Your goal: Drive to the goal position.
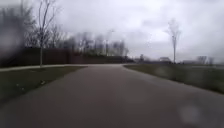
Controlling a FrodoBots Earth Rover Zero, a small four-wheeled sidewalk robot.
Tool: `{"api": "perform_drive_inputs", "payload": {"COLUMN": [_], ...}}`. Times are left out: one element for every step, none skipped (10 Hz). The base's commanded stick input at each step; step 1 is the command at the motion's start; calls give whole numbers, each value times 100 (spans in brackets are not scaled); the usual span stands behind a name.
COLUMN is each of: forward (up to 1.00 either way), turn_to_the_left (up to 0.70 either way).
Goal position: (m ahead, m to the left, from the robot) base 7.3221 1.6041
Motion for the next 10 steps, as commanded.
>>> {"api": "perform_drive_inputs", "payload": {"forward": [70, 70, 70, 70, 70, 70, 70, 70, 70, 70], "turn_to_the_left": [0, 0, 0, 0, 0, 0, 0, 0, 0, 0]}}
